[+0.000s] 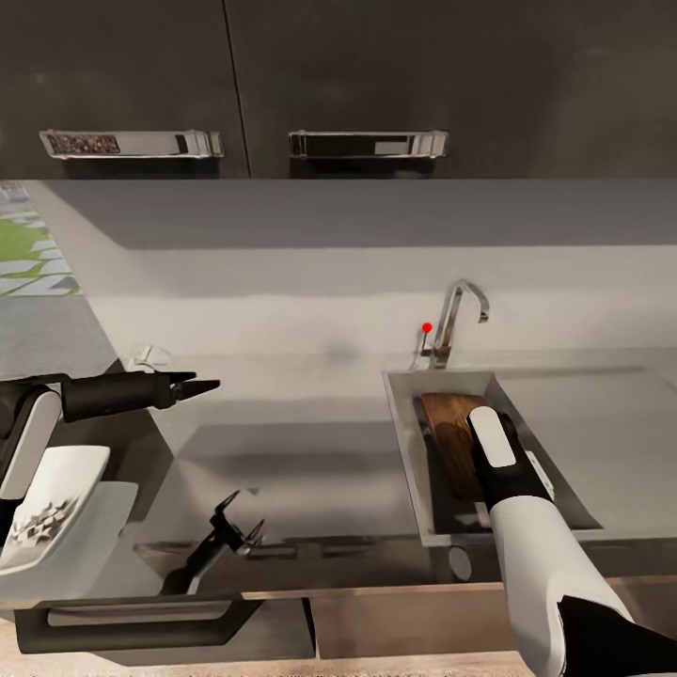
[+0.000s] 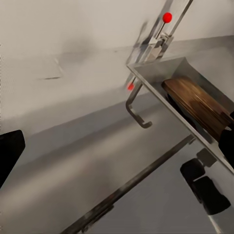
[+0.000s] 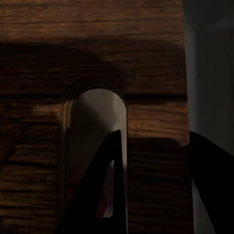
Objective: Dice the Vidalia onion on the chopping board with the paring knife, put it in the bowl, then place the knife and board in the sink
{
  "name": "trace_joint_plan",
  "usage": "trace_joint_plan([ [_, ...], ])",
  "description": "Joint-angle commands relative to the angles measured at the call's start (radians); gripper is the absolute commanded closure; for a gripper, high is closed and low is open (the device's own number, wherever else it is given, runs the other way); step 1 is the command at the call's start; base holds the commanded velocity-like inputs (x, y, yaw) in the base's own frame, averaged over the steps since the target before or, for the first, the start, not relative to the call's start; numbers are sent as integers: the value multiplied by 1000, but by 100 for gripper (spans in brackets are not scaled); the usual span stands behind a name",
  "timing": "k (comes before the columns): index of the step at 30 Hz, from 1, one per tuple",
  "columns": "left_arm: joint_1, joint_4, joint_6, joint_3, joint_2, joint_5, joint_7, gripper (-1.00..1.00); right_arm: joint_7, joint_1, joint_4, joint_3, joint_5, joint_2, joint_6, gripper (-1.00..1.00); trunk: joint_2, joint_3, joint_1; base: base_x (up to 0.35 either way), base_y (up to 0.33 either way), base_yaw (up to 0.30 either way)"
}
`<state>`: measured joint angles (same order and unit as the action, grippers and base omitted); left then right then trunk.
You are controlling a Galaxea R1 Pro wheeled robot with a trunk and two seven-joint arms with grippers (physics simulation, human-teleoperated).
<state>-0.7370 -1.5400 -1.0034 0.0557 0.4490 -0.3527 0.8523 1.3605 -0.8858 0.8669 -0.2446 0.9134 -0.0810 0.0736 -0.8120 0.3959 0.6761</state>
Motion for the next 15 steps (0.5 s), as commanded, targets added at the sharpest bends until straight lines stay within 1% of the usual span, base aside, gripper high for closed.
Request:
trace_joint_plan([
  [1, -1, -1, -4, 1, 1, 2, 5, -100, 3, -1, 1, -3, 1, -1, 8, 100, -1, 2, 0, 0, 0, 0],
  [6, -1, -9, -7, 9, 7, 2, 7, -100, 3, -1, 1, -4, 1, -1, 8, 100, -1, 8, 0, 0, 0, 0],
  [10, -1, -12, -5, 9, 3, 2, 8, -100, 3, -1, 1, -4, 1, -1, 8, 100, -1, 13, 0, 0, 0, 0],
  [15, -1, -17, -2, 10, 6, 1, 9, -100, 3, -1, 1, -4, 1, -1, 8, 100, -1, 19, 0, 0, 0, 0],
])
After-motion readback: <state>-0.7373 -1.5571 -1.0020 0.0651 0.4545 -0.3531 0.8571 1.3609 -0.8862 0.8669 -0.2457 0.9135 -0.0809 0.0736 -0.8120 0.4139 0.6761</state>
